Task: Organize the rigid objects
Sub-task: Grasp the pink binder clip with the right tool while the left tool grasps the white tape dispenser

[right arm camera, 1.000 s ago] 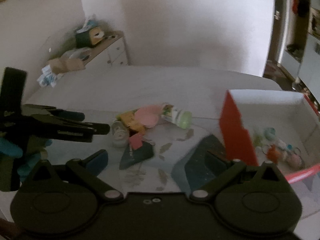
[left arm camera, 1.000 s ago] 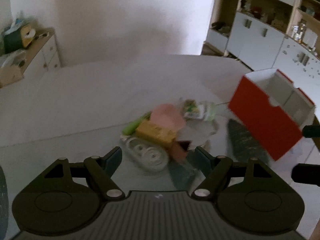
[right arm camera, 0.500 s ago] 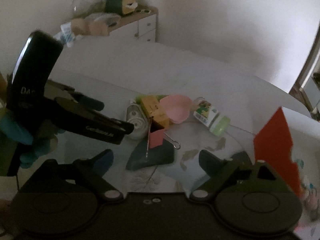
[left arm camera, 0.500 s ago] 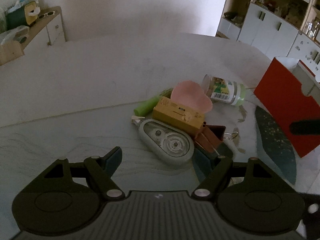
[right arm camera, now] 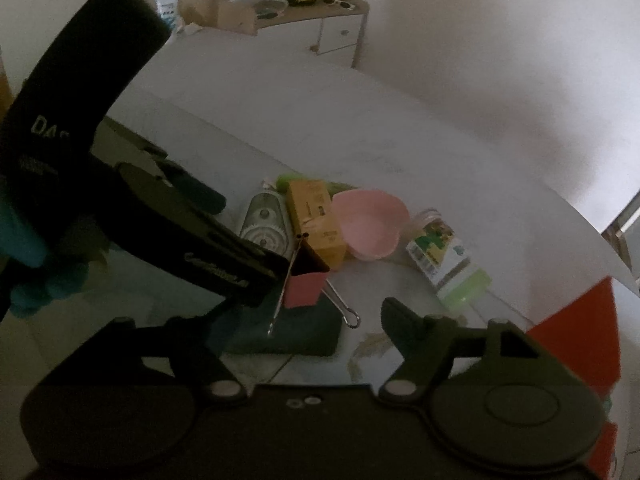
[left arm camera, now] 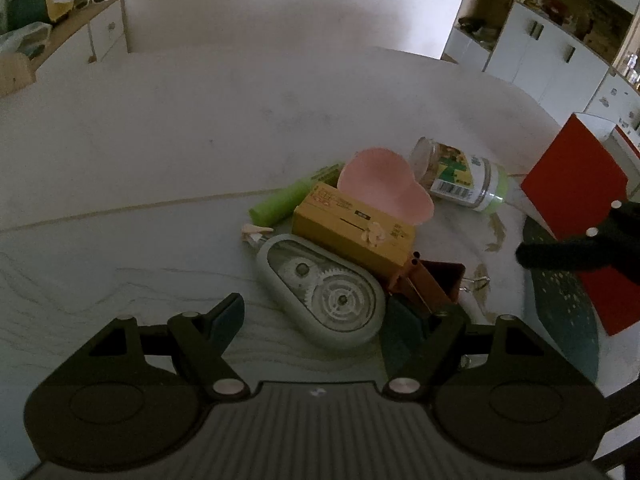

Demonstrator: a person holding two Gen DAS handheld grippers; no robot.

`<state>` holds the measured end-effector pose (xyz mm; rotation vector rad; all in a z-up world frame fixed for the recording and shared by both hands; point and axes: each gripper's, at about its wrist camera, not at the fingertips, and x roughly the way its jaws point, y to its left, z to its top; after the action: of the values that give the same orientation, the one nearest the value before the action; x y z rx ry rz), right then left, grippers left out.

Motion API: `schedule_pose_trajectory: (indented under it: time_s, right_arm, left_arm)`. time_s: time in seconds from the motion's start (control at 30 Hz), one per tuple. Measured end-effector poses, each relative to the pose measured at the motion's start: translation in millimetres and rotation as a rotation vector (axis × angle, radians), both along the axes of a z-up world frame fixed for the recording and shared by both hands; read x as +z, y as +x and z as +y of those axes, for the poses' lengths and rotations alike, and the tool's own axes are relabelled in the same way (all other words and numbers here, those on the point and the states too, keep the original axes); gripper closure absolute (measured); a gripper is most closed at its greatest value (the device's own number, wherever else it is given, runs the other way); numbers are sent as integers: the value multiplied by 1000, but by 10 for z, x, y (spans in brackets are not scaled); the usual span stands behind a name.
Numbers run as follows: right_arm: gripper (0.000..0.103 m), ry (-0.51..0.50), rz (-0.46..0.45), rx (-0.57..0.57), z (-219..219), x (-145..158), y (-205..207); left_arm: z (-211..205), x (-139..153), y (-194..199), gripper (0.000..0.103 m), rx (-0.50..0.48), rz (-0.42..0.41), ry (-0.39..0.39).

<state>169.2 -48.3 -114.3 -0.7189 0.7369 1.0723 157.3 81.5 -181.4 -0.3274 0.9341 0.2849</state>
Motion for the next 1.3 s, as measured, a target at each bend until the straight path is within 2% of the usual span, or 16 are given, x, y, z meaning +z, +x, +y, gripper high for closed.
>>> schedule_pose_trajectory:
  time_s: [0.33,0.53,0.6,0.7,0.8,0.83,1.03,1.3]
  right_arm:
    - [32,-9,6,41,179,-166,57]
    - [46,-16,24,29,234,-254,79]
    - [55,-26,21,28,248,-278,55]
    - [57,-29,6,22,254,-304,40]
    - [61,-22,6,6,249,-299,29]
    - [61,-21,6,5,247,-303,2]
    - [64,-10,11,-11,182,-263,-44]
    - [75,12,37,-74,5,-121,-76]
  left_arm:
    - [-36,-47,94,21,-5,-9,45]
    - [-79,-83,104,20,1,-15,88]
    - [-89,-86,103,20,3,-18,98]
    - [-103,-94,101,21,6,-24,107]
    - [-95,-92,88,22,13,-32,104]
    - [-90,-89,79,26,16,-33,107]
    - [-42,-73,23,27,13,-36,90]
    - [-20,-49,-137,27,27,-40,49]
